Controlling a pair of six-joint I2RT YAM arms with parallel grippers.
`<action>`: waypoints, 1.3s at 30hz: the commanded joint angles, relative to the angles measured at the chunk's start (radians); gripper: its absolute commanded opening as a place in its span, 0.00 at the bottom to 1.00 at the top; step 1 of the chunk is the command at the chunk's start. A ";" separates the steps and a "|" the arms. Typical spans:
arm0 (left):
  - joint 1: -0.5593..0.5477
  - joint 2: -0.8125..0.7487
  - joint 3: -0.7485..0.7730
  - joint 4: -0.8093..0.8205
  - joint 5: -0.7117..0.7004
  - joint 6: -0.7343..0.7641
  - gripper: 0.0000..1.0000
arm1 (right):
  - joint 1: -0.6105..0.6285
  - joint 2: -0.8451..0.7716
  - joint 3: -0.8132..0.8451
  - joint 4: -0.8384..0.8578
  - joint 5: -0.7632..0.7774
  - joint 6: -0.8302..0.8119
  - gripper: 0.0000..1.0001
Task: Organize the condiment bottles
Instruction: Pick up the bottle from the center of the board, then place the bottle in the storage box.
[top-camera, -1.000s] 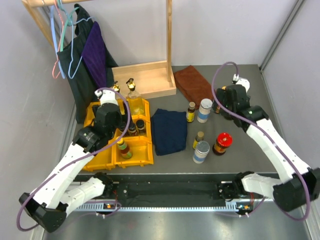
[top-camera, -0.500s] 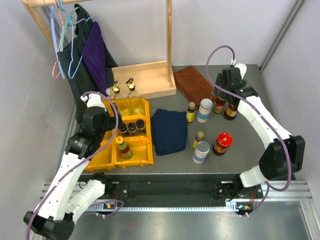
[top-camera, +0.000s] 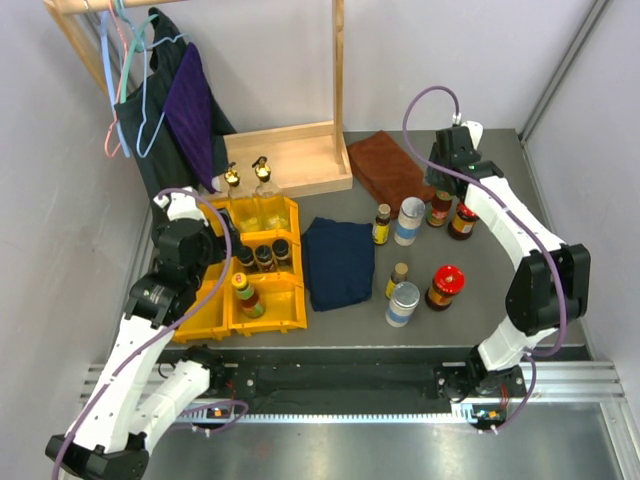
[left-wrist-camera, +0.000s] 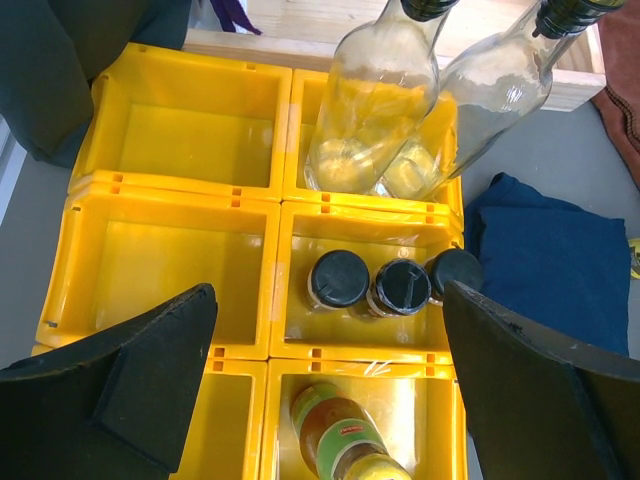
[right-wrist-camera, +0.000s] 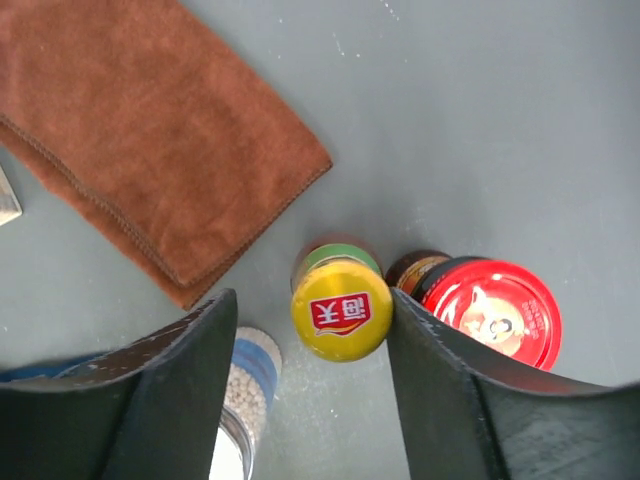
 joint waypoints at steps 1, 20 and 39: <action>0.007 -0.024 -0.011 0.032 0.000 0.001 0.99 | -0.021 0.029 0.066 0.002 0.015 -0.001 0.57; 0.007 -0.067 -0.007 -0.015 -0.020 0.001 0.99 | -0.026 -0.075 0.095 0.036 0.027 -0.036 0.00; 0.007 -0.091 0.004 -0.049 -0.033 -0.019 0.99 | -0.022 -0.483 0.230 -0.023 -0.328 -0.098 0.00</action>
